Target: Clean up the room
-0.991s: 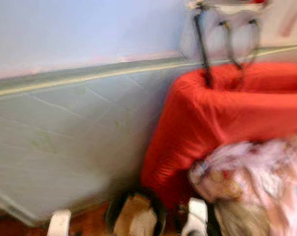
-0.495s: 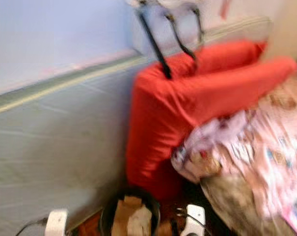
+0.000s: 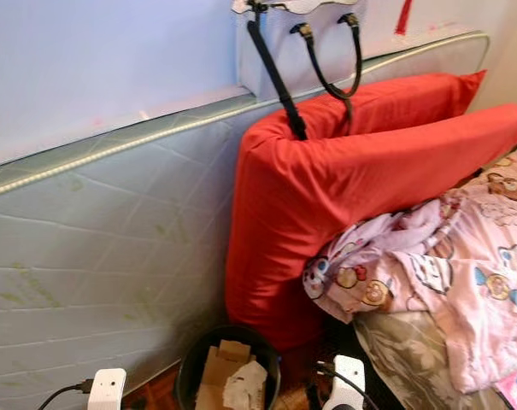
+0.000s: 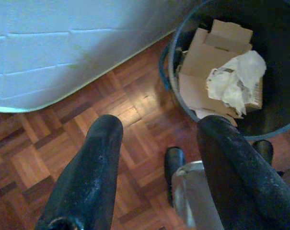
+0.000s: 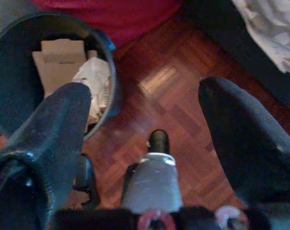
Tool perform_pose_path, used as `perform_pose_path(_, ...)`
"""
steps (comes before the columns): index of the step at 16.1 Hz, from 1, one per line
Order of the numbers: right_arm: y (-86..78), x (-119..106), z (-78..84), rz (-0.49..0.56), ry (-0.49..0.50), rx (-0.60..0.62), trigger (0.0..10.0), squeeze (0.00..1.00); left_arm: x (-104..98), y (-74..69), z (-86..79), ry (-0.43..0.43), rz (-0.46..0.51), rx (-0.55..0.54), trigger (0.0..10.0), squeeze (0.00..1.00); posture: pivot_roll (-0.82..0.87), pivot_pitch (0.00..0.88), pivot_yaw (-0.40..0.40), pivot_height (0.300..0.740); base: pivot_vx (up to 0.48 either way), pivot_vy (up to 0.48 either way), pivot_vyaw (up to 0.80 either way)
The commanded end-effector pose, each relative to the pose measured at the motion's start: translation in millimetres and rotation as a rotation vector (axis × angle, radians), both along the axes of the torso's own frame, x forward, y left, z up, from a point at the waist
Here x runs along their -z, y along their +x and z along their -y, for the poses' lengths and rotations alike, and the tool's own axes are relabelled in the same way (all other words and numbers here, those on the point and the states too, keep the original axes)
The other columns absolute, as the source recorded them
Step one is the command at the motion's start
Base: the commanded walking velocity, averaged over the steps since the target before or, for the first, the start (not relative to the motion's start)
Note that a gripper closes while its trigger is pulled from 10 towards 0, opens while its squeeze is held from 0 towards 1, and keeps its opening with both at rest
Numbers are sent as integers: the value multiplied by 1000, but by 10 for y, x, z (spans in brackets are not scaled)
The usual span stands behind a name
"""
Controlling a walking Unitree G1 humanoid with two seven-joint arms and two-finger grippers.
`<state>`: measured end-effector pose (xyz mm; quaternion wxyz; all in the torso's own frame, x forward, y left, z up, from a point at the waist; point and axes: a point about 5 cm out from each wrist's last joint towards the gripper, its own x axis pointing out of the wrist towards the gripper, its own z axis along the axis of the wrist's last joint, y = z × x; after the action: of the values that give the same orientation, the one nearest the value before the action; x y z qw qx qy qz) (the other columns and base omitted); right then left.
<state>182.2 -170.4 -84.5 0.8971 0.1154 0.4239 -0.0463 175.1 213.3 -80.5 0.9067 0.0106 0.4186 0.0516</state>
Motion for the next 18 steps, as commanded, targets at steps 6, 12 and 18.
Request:
perform_pose_path(6,-23,16,1,-25,-2,-16,10000,0,-3,13,10,14,1,0,10000,0,98,0,-26,740,0,-255,-681)
perform_pose_path(12,-1,0,-18,5,15,-10,10000,0,-2,10,13,13,3,-6,10000,0,107,0,-32,740,0,-386,-442)
perform_pose_path(18,11,-2,-29,-1,21,-13,10000,0,-4,16,14,13,4,-9,10000,0,107,0,-33,740,0,-367,-196)
